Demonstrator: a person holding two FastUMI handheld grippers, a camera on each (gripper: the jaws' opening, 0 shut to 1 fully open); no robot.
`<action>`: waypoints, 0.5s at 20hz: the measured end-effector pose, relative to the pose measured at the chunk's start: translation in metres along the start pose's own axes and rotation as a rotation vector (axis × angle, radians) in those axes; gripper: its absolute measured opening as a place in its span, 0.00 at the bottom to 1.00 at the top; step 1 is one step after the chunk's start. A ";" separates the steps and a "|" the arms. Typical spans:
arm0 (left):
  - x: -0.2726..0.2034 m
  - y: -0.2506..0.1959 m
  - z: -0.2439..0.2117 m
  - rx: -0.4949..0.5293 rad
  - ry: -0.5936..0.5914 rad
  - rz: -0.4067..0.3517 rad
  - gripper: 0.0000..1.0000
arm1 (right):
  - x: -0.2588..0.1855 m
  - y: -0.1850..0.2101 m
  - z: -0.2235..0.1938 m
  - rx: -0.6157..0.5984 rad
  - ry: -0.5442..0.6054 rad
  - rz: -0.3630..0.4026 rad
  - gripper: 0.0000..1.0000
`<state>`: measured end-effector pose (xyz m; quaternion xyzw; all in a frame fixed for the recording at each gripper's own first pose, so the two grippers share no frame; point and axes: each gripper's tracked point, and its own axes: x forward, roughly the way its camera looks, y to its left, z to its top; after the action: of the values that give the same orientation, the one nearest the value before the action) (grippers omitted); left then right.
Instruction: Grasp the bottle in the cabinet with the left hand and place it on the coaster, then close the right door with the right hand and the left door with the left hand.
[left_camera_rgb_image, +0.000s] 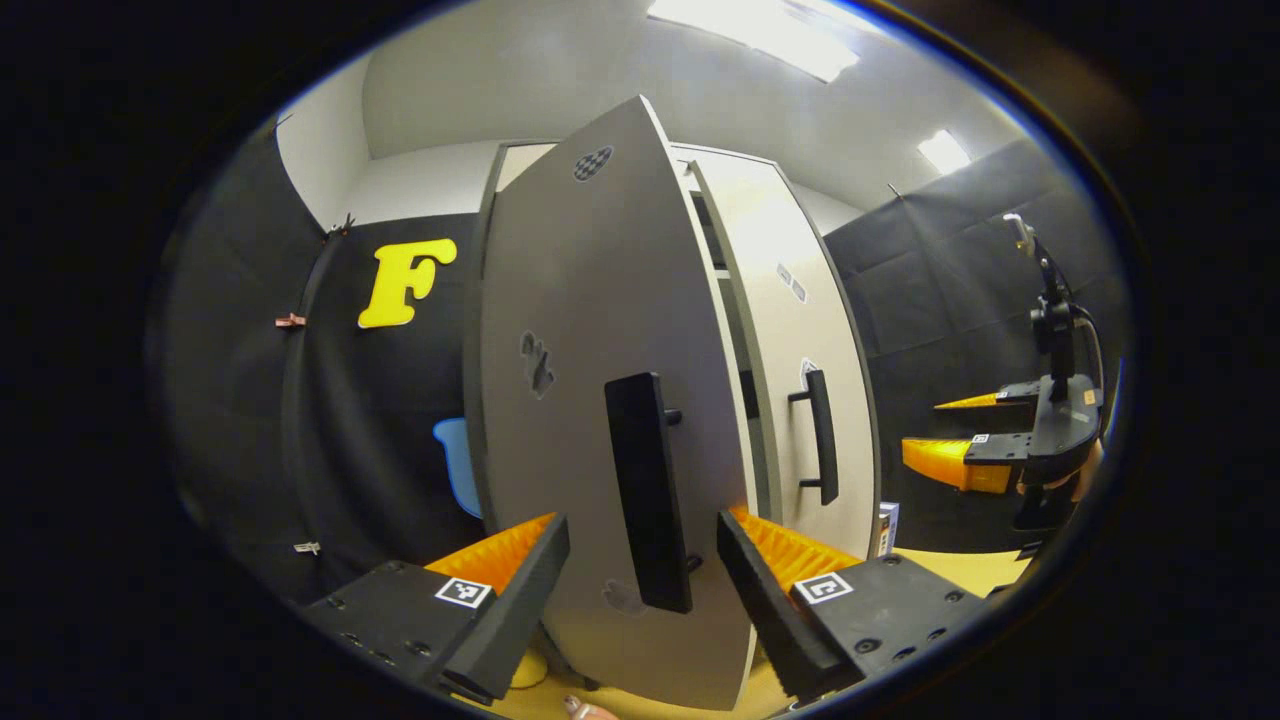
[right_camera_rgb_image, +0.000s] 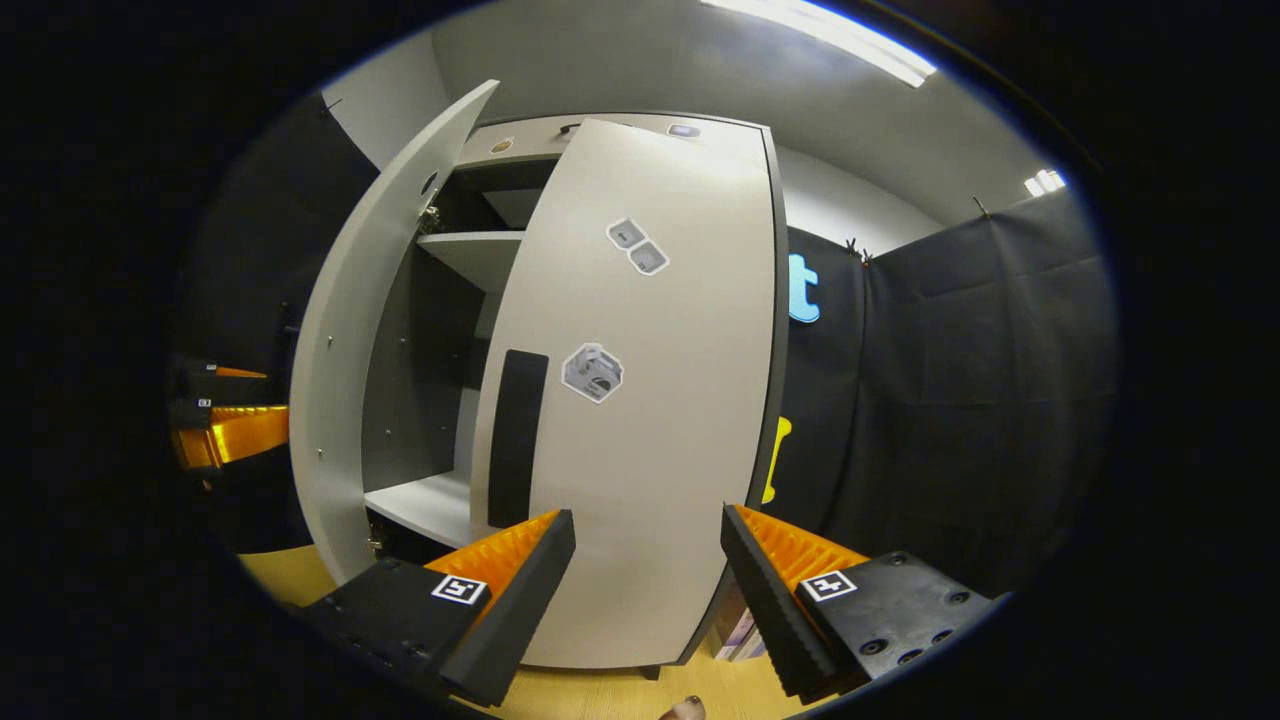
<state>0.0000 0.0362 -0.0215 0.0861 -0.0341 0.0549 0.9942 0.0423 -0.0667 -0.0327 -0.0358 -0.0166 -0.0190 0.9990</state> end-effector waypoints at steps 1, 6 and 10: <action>0.005 -0.007 0.001 0.016 -0.003 0.010 0.96 | 0.001 -0.007 -0.001 0.002 0.001 0.007 0.98; 0.020 -0.043 0.018 -0.100 -0.050 0.002 0.96 | -0.001 -0.032 0.002 0.010 -0.022 0.021 0.97; 0.012 -0.035 0.016 -0.083 -0.031 0.048 0.96 | -0.006 -0.035 0.003 0.010 -0.031 0.032 0.97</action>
<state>0.0151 -0.0002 -0.0105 0.0450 -0.0539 0.0758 0.9946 0.0353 -0.1013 -0.0274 -0.0312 -0.0316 -0.0026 0.9990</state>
